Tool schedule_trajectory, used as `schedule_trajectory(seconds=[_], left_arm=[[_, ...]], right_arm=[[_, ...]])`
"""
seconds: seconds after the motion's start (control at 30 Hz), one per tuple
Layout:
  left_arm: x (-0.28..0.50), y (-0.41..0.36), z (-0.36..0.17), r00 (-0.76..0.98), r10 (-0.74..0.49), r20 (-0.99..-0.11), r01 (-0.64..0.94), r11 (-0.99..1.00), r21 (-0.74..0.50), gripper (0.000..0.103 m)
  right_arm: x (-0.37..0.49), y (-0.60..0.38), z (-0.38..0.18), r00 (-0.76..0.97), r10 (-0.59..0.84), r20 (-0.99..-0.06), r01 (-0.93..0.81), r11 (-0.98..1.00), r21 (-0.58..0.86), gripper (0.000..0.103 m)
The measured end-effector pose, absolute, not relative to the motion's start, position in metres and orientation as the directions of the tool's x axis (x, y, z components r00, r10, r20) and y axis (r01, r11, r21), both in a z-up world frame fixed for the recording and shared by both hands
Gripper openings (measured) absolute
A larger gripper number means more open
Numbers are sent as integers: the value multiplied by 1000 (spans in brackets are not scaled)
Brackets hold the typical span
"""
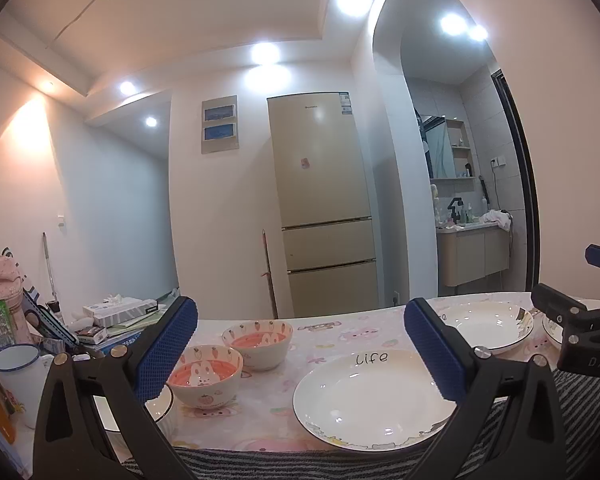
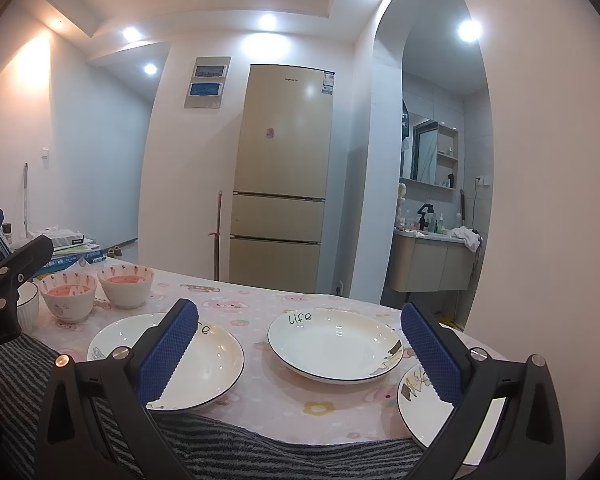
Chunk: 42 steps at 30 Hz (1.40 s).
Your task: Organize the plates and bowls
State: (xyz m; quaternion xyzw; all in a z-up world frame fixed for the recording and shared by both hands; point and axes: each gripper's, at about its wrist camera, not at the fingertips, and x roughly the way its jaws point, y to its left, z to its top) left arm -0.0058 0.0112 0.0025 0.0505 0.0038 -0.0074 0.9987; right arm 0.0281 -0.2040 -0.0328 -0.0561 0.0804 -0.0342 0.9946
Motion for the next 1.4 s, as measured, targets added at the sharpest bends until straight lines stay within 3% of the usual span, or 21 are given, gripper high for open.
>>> schedule_trajectory(seconds=[0.57, 1.4], left_arm=[[4, 15, 1, 999, -8, -51, 13, 995, 95, 103], [0, 10, 0, 999, -4, -36, 8, 994, 110, 103]], right_arm=[[27, -202, -33, 985, -83, -148, 59, 986, -156, 103], [30, -201, -35, 983, -84, -164, 60, 987, -148, 103]])
